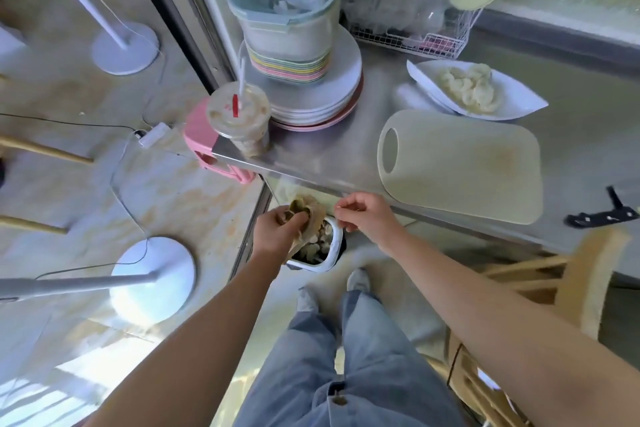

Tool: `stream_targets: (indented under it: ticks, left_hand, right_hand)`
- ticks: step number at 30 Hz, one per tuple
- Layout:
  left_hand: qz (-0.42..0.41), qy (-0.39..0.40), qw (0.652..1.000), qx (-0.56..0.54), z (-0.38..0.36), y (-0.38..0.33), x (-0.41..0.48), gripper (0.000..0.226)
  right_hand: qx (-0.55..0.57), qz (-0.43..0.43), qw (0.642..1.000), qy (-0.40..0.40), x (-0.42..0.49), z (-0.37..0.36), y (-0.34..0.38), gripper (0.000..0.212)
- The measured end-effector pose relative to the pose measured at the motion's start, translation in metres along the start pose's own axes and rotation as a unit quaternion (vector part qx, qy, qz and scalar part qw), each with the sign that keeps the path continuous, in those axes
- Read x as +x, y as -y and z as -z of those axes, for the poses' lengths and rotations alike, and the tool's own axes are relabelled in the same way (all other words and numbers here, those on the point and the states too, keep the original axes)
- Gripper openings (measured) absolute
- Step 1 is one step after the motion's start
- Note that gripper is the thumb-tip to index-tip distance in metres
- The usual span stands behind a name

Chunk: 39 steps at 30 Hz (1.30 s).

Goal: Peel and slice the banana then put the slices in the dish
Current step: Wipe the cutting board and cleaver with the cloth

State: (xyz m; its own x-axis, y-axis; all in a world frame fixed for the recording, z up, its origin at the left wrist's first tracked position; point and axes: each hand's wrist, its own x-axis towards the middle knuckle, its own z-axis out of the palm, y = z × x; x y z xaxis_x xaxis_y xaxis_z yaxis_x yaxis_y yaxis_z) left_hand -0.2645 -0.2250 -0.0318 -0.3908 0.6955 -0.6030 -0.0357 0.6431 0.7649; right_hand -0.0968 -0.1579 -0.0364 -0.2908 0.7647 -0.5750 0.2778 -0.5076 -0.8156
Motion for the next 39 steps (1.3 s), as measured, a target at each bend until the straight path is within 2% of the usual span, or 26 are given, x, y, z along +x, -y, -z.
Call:
stream_targets:
  ticks: [3,6,13,18,21,25,31,37,39]
  left_hand:
    - [0.033,-0.015,0.999,0.025,0.009,0.014,0.003,0.007]
    - [0.058,-0.033,0.997,0.027,0.010,0.035,0.018,0.009]
    - [0.125,-0.051,0.991,0.014,-0.012,0.086,0.062,0.029]
    - [0.147,-0.003,0.989,-0.026,-0.029,0.112,0.091,0.047]
    - [0.143,0.006,0.990,-0.006,-0.036,0.125,0.104,0.042]
    - [0.127,-0.022,0.992,0.011,-0.034,0.138,0.111,0.029]
    - [0.127,-0.034,0.991,0.027,-0.023,0.144,0.118,0.023]
    - [0.114,-0.023,0.992,0.051,-0.024,0.138,0.124,0.018]
    - [0.112,-0.020,0.992,0.057,-0.024,0.136,0.124,0.018]
  right_hand:
    - [-0.017,-0.021,1.000,-0.011,0.006,-0.009,-0.012,0.009]
    - [-0.042,-0.042,0.998,-0.026,0.017,-0.017,-0.026,0.010]
    - [-0.092,-0.069,0.991,-0.068,0.056,-0.028,-0.067,0.007]
    - [-0.140,-0.072,0.983,-0.094,0.089,-0.036,-0.098,0.009]
    - [-0.184,-0.078,0.976,-0.090,0.110,-0.041,-0.115,0.015]
    - [-0.203,-0.083,0.972,-0.083,0.129,-0.051,-0.129,0.014]
    - [-0.264,-0.095,0.956,-0.081,0.145,-0.060,-0.130,0.021]
    - [-0.313,-0.085,0.944,-0.064,0.156,-0.063,-0.133,0.010]
    - [-0.323,-0.065,0.943,-0.050,0.157,-0.063,-0.135,0.015]
